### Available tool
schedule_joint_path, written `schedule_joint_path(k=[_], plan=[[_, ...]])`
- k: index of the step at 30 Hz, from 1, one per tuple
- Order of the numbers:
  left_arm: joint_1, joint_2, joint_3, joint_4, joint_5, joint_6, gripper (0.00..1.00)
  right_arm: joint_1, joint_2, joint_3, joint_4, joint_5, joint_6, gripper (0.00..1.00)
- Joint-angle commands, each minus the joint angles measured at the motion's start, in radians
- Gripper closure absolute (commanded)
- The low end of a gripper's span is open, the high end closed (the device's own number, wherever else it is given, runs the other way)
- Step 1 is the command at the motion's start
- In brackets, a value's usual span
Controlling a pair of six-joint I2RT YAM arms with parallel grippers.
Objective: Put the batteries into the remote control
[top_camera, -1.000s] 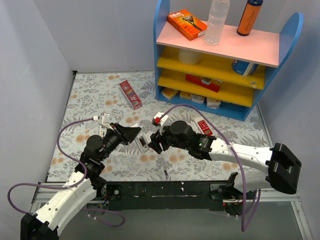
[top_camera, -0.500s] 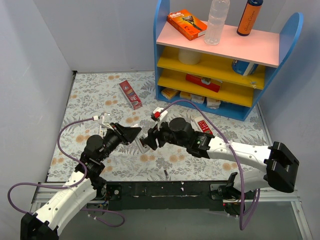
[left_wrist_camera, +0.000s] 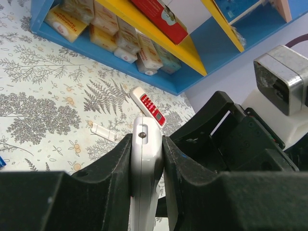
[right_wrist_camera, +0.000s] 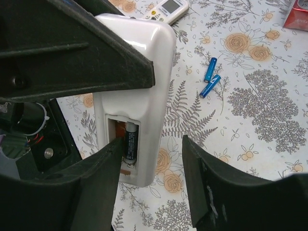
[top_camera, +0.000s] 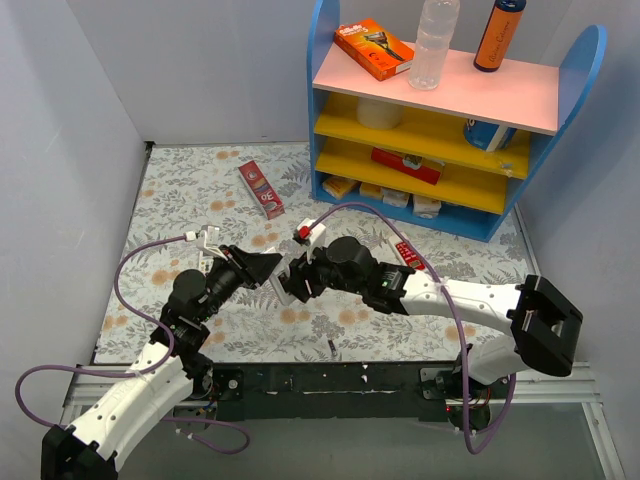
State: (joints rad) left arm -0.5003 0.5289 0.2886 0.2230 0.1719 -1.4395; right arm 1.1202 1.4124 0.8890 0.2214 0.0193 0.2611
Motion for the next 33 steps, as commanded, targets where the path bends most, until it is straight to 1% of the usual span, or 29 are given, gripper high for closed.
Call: schedule_joint_path(k=[1, 2, 4, 5, 7, 8, 10, 11, 13, 14, 16, 17, 20, 21, 25, 26, 29, 33], plan=[[-0.004, -0.003, 0.026, 0.027, 0.001, -0.019, 1.0, 0.009, 0.039, 0.051, -0.003, 0.076, -0.002, 0.44], [-0.004, 0.002, 0.03, 0.023, 0.001, -0.018, 1.0, 0.007, 0.04, 0.051, -0.01, 0.091, -0.002, 0.51], [-0.003, 0.002, 0.032, 0.012, 0.0, -0.018, 1.0, 0.007, 0.046, 0.05, -0.011, 0.116, 0.0, 0.6], [-0.004, 0.003, 0.034, 0.01, -0.005, -0.015, 1.0, 0.007, 0.046, 0.05, -0.013, 0.119, 0.0, 0.73], [-0.004, 0.003, 0.031, 0.006, -0.008, -0.015, 1.0, 0.007, 0.046, 0.054, -0.011, 0.119, 0.0, 0.83], [-0.004, 0.003, 0.032, 0.003, -0.006, -0.015, 1.0, 0.007, 0.049, 0.056, -0.011, 0.117, 0.0, 0.85], [-0.004, 0.006, 0.029, -0.002, -0.011, -0.013, 1.0, 0.007, 0.051, 0.064, -0.016, 0.107, 0.0, 0.85], [-0.004, 0.008, 0.029, -0.005, -0.015, -0.012, 1.0, 0.007, 0.049, 0.067, -0.016, 0.102, 0.0, 0.82], [-0.004, 0.011, 0.029, -0.017, -0.023, -0.01, 1.0, 0.007, 0.042, 0.068, -0.022, 0.078, -0.002, 0.73], [-0.004, 0.011, 0.03, -0.022, -0.037, -0.01, 1.0, 0.007, 0.036, 0.068, -0.028, 0.068, -0.002, 0.61], [-0.003, 0.011, 0.035, -0.048, -0.055, -0.007, 1.0, 0.007, 0.005, 0.068, -0.06, 0.045, 0.0, 0.5], [-0.004, 0.011, 0.037, -0.06, -0.081, -0.004, 1.0, 0.007, -0.009, 0.068, -0.077, 0.041, 0.0, 0.42], [-0.004, 0.002, 0.04, -0.106, -0.124, -0.001, 1.0, 0.007, -0.075, 0.041, -0.154, 0.054, 0.01, 0.36], [-0.004, -0.001, 0.037, -0.114, -0.15, -0.001, 1.0, 0.007, -0.107, 0.031, -0.175, 0.057, 0.018, 0.36], [-0.004, -0.023, 0.027, -0.14, -0.196, -0.016, 1.0, 0.007, -0.153, -0.015, -0.342, 0.099, 0.061, 0.35], [-0.004, -0.029, 0.026, -0.145, -0.199, -0.016, 1.0, 0.007, -0.158, -0.021, -0.416, 0.096, 0.078, 0.36], [-0.004, -0.033, 0.026, -0.157, -0.216, -0.018, 1.0, 0.009, -0.156, -0.065, -0.515, 0.05, 0.141, 0.39], [-0.004, -0.049, 0.023, -0.16, -0.238, -0.018, 1.0, 0.042, -0.129, -0.127, -0.573, 0.03, 0.208, 0.44]])
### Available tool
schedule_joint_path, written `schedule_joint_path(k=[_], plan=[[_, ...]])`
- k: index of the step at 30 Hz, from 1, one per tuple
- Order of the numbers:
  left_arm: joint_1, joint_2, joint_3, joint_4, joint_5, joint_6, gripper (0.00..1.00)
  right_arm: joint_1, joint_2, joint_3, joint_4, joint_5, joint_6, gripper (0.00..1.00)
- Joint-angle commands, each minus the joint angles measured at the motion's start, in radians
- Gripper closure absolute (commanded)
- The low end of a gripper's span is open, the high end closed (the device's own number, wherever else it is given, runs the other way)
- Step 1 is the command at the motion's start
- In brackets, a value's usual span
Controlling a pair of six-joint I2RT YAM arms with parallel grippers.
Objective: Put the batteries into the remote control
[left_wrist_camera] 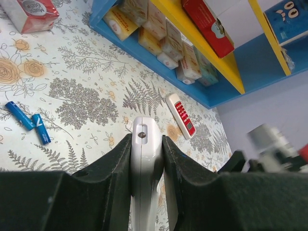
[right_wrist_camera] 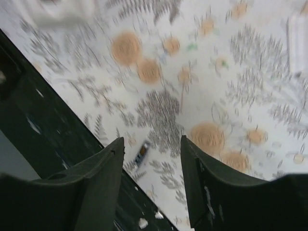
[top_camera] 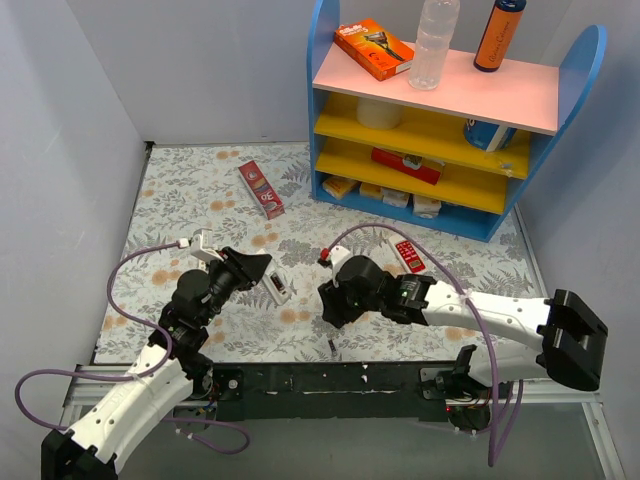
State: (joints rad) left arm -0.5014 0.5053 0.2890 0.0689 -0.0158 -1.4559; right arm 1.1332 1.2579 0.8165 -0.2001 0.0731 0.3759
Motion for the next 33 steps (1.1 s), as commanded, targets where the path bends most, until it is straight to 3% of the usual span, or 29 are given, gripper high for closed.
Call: schedule_joint_path(k=[1, 5, 24, 33], plan=[[-0.003, -0.028, 0.021, -0.007, -0.055, -0.003, 1.0, 0.055, 0.032, -0.074, -0.154, -0.024, 0.119, 0.45], [-0.003, -0.033, 0.018, -0.011, -0.07, -0.006, 1.0, 0.109, 0.07, -0.088, -0.159, -0.001, 0.182, 0.52], [-0.003, -0.083, -0.021, -0.029, -0.101, -0.07, 1.0, 0.234, 0.264, 0.055, -0.239, 0.099, 0.233, 0.57], [-0.003, -0.09, -0.028, -0.026, -0.099, -0.09, 1.0, 0.252, 0.325, 0.099, -0.288, 0.151, 0.242, 0.66]])
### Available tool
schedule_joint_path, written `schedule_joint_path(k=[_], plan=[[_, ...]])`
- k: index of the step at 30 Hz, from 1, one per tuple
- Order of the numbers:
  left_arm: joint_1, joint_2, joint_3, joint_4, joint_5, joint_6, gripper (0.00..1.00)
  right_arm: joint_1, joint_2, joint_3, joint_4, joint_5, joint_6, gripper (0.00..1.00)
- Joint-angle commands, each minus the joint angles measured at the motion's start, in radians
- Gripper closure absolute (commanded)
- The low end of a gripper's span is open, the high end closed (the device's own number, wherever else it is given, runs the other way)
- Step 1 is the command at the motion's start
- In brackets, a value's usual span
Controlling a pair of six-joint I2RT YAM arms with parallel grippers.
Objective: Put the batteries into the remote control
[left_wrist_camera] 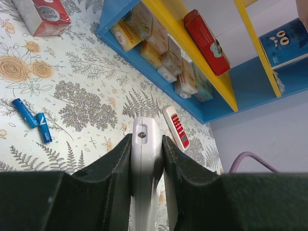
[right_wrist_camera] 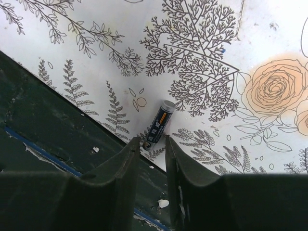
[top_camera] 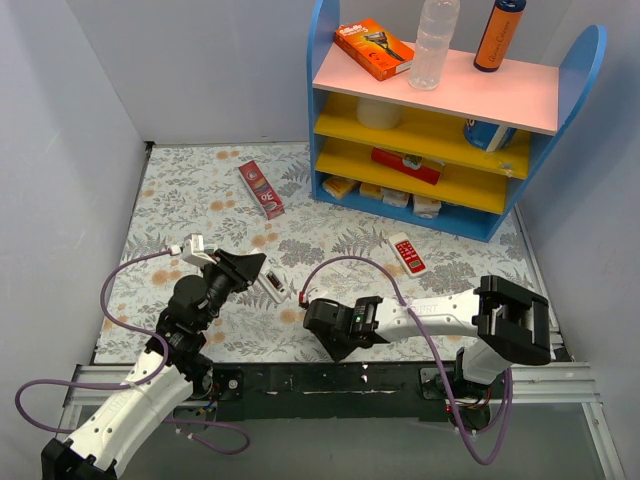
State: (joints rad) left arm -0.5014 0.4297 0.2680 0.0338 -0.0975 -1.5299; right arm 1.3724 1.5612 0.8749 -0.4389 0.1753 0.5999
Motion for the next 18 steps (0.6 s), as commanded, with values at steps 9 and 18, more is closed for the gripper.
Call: schedule_joint_path(k=[9, 18], plan=[[-0.003, -0.02, -0.05, 0.061, 0.016, -0.073, 1.0, 0.034, 0.019, 0.049, -0.096, 0.104, 0.04, 0.89], [-0.003, -0.075, -0.166, 0.205, 0.067, -0.162, 1.0, 0.036, -0.062, 0.093, -0.141, 0.119, -0.049, 0.99]])
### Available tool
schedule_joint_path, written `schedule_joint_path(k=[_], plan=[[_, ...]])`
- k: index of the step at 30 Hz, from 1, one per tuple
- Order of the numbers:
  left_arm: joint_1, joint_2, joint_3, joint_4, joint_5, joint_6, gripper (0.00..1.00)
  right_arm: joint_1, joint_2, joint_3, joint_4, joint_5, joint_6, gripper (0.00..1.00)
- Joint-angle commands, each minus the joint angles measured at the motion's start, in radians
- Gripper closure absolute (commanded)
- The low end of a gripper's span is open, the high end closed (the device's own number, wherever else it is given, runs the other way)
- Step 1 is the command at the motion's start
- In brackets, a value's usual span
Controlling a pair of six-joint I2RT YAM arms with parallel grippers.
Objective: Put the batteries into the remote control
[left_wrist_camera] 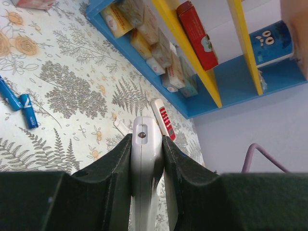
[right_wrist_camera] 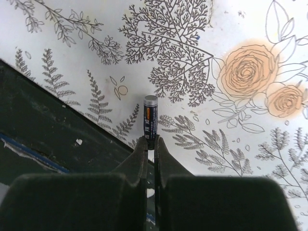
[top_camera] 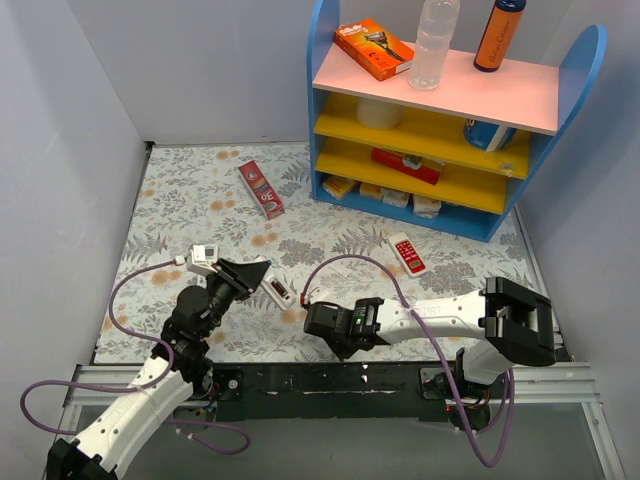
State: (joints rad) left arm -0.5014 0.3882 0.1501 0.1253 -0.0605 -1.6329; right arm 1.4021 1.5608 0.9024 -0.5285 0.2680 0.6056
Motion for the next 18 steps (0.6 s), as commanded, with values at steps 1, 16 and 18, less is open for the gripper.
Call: schedule_joint_path(k=[1, 16, 18], plan=[[-0.003, -0.037, -0.059, 0.129, 0.034, -0.071, 1.0, 0.003, -0.07, 0.097, -0.06, 0.03, -0.07, 0.99], [-0.003, 0.046, -0.181, 0.444, 0.175, -0.15, 1.0, -0.061, -0.009, 0.556, -0.29, 0.056, -0.299, 0.99], [-0.003, 0.063, -0.19, 0.468, 0.18, -0.151, 1.0, -0.066, 0.013, 0.602, -0.32, 0.06, -0.313, 0.99]])
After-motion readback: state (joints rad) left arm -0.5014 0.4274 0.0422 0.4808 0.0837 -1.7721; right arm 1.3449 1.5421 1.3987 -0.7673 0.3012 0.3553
